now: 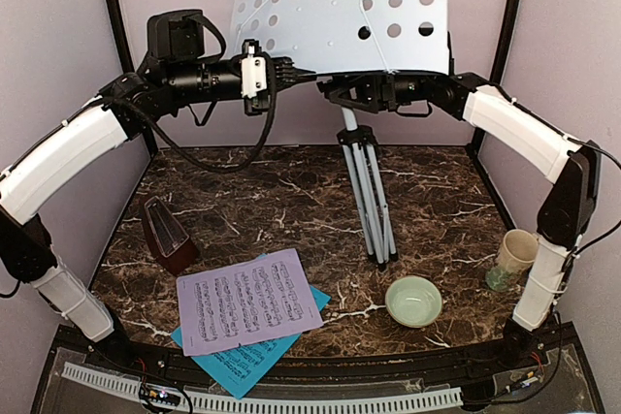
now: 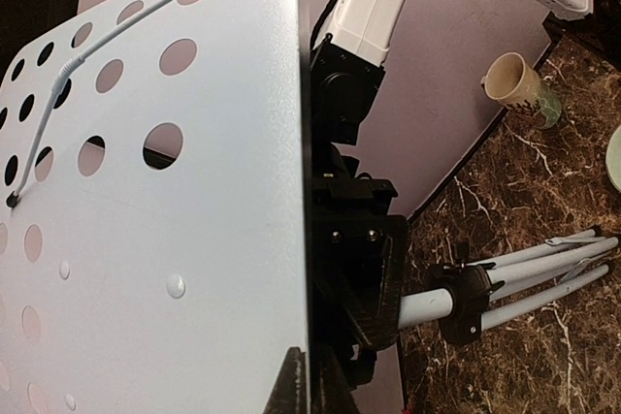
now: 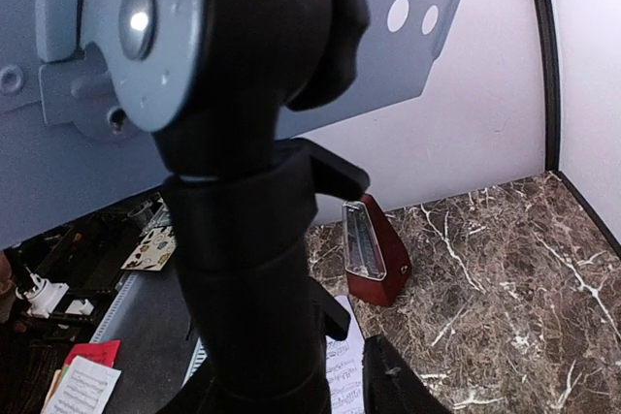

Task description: Set up the instrument practice props

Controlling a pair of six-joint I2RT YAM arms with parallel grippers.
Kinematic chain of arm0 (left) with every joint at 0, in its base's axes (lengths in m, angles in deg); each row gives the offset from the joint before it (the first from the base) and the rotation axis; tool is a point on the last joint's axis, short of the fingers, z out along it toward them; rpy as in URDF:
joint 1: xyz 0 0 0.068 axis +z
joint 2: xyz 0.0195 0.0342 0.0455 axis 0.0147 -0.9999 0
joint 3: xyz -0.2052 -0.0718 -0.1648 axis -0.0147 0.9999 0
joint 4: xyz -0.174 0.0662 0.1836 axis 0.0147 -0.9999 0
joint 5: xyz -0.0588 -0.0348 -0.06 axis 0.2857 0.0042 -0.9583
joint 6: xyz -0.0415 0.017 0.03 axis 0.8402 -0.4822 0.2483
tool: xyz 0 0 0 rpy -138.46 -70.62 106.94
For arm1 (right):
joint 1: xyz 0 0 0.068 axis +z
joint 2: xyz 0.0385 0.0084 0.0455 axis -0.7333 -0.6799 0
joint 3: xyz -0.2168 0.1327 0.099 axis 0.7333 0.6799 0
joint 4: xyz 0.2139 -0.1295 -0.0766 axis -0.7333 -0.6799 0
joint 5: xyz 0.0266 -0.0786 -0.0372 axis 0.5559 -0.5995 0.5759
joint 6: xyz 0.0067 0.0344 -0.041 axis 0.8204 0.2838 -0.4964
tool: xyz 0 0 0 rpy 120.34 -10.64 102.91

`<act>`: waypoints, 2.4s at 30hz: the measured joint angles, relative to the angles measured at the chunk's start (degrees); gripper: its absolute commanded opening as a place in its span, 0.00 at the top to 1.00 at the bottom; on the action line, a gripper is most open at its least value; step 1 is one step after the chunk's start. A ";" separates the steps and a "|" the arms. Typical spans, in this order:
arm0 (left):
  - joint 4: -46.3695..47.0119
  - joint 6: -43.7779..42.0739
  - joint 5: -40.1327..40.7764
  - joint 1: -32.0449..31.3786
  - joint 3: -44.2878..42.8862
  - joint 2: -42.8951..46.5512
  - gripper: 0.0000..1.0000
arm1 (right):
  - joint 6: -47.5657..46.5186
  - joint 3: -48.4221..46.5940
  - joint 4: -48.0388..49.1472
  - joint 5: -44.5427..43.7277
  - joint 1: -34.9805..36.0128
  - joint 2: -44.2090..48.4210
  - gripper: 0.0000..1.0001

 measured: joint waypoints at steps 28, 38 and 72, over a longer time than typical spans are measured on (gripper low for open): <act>20.28 -3.26 5.49 -0.24 7.04 12.35 0.18 | 7.76 7.06 7.45 -4.50 -2.45 -0.33 1.00; 33.42 15.43 19.89 -0.31 25.99 22.60 0.14 | 13.05 7.32 17.44 -10.23 -5.64 -0.20 1.00; 41.75 73.55 22.01 -2.86 42.53 0.26 0.35 | 30.64 17.64 58.29 -8.44 -1.01 6.38 1.00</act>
